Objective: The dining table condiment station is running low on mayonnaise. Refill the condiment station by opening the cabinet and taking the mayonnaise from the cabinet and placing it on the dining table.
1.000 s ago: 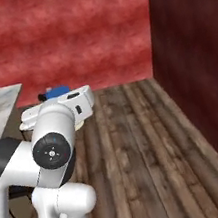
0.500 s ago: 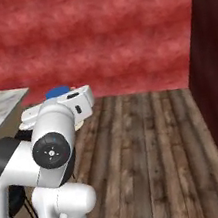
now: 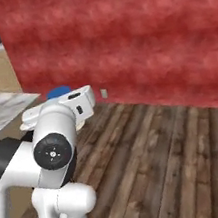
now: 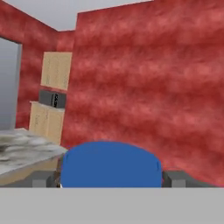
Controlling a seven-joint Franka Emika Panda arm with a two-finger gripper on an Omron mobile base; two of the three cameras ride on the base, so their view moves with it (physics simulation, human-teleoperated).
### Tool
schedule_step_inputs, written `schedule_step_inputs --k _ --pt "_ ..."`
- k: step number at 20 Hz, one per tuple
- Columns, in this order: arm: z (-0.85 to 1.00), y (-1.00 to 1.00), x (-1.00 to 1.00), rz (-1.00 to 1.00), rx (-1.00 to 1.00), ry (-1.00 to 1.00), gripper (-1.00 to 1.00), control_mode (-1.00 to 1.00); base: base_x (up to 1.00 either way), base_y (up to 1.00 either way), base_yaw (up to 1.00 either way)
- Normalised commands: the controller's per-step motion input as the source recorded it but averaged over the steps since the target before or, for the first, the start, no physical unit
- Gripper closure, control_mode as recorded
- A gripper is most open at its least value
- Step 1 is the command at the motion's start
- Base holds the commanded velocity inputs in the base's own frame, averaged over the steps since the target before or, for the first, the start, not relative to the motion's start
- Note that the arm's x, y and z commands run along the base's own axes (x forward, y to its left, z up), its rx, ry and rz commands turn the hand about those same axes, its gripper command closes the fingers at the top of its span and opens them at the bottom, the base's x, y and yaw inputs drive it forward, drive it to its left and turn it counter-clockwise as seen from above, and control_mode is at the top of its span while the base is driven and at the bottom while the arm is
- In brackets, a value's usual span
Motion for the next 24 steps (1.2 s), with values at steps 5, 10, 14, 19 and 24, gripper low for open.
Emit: schedule_step_inputs --k 5,10,14,19,24 --pt "0.00 0.00 0.00 0.00 0.00 0.00 1.00 1.00 1.00 -0.14 0.63" --pt "0.00 0.00 0.00 0.00 0.00 0.00 1.00 1.00 0.76 -0.03 0.72" --pt "0.00 0.00 0.00 0.00 0.00 0.00 1.00 1.00 0.43 0.00 0.77" --pt "0.00 0.00 0.00 0.00 0.00 0.00 1.00 1.00 0.03 0.24 0.68" --pt "0.00 0.00 0.00 0.00 0.00 0.00 1.00 1.00 0.03 0.34 0.58"
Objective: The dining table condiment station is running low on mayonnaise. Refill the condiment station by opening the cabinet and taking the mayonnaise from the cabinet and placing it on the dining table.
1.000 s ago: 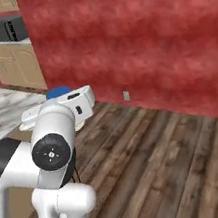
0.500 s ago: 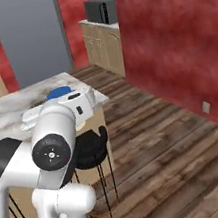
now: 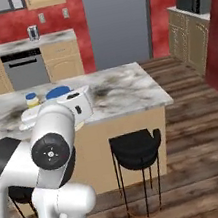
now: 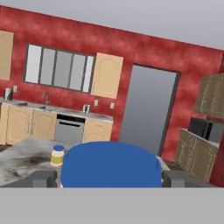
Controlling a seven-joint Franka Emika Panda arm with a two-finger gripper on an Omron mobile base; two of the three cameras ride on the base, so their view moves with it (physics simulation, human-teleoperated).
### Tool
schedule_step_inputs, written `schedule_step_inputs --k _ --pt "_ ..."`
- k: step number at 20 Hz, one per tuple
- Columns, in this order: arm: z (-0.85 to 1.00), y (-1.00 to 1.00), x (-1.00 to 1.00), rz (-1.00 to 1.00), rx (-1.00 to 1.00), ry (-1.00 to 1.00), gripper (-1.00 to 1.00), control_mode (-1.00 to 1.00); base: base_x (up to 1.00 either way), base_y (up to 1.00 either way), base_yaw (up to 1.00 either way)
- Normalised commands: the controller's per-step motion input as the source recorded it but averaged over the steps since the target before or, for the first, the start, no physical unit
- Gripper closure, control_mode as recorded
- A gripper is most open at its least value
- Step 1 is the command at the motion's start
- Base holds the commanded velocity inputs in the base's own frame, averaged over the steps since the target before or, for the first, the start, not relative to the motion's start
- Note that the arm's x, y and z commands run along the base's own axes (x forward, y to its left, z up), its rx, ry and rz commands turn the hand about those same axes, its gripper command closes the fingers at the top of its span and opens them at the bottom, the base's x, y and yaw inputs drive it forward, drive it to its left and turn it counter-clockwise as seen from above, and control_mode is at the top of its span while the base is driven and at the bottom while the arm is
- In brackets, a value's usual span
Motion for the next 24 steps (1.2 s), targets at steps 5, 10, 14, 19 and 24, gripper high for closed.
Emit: schedule_step_inputs --k 5,10,14,19,24 --pt "0.00 0.00 0.00 0.00 0.00 0.00 1.00 1.00 0.37 0.00 0.53" --pt "0.00 0.00 0.00 0.00 0.00 0.00 1.00 1.00 0.63 -0.08 0.43" --pt "0.00 0.00 0.00 0.00 0.00 0.00 1.00 1.00 0.59 -0.11 0.30" --pt "0.00 0.00 0.00 0.00 0.00 0.00 1.00 1.00 0.36 -0.64 0.12" --pt "-0.19 -0.53 0.59 0.13 0.09 0.00 1.00 -1.00 0.09 -0.15 0.02"
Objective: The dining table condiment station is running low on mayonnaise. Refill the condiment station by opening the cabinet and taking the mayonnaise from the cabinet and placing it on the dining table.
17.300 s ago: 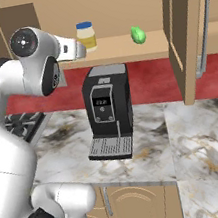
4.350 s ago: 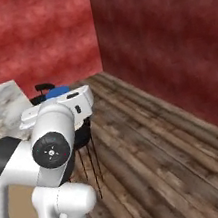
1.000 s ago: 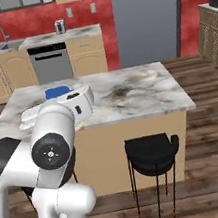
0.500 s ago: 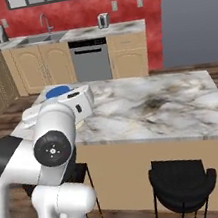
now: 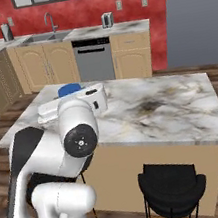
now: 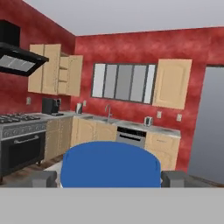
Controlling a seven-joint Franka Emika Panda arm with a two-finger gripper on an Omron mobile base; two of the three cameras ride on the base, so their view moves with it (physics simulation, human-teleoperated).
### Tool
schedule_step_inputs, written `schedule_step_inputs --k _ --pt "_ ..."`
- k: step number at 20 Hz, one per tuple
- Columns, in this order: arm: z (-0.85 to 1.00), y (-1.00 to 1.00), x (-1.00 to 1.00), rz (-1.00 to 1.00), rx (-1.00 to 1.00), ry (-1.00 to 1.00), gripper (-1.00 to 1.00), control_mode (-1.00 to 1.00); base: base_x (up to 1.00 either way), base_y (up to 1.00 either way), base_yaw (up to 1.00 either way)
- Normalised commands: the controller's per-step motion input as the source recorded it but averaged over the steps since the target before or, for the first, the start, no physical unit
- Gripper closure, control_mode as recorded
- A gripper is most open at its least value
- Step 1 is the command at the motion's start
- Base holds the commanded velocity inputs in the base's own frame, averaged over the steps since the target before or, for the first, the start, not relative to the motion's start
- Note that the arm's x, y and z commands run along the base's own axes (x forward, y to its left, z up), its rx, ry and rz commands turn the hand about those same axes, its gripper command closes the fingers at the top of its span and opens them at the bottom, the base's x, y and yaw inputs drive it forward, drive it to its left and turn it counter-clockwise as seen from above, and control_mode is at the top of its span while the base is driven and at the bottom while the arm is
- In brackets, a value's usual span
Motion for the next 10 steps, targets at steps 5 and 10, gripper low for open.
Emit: schedule_step_inputs --k 5,10 --pt "-0.48 -0.40 1.00 0.25 0.05 0.00 1.00 -1.00 0.00 0.00 0.00" --pt "-0.62 -0.28 0.92 0.24 0.02 -0.04 1.00 -1.00 0.00 0.00 0.00"
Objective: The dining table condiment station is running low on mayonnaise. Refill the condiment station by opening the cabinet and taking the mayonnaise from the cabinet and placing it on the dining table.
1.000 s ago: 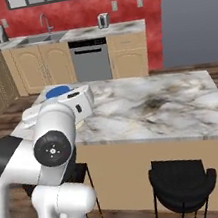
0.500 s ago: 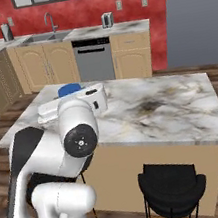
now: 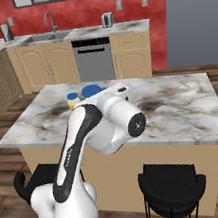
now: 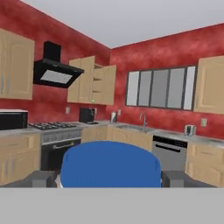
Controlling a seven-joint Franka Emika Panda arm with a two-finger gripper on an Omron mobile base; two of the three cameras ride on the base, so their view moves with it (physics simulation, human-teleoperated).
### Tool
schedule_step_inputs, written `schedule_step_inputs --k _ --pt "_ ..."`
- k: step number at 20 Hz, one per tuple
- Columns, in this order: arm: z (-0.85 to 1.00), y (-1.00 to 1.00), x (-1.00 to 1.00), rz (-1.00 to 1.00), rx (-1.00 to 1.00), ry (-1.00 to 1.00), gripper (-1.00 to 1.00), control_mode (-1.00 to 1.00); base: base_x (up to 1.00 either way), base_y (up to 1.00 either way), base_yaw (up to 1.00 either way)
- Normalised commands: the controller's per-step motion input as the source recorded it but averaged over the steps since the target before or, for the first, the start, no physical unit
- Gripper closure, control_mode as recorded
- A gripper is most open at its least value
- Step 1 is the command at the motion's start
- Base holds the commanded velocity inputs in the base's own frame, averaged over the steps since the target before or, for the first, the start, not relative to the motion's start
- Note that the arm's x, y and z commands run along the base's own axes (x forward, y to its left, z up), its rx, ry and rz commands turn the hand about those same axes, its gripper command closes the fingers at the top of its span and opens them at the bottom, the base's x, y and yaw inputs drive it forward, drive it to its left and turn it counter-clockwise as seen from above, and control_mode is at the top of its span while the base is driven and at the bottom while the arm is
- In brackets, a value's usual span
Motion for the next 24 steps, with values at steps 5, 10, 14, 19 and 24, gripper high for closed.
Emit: schedule_step_inputs --k 5,10,14,19,24 --pt "-0.76 -0.14 0.74 0.25 0.03 -0.04 1.00 -1.00 0.00 0.00 0.00" --pt "-0.74 -0.04 0.59 0.22 0.00 -0.01 1.00 -1.00 0.00 0.00 0.00" --pt "-0.35 -0.35 0.37 0.18 0.00 0.00 1.00 -1.00 0.00 0.00 0.00" --pt "-0.15 -0.35 0.42 0.13 0.00 0.00 1.00 -1.00 0.00 0.00 0.00" --pt "-0.08 -0.07 0.54 0.02 0.00 0.00 1.00 -1.00 0.00 0.00 0.00"
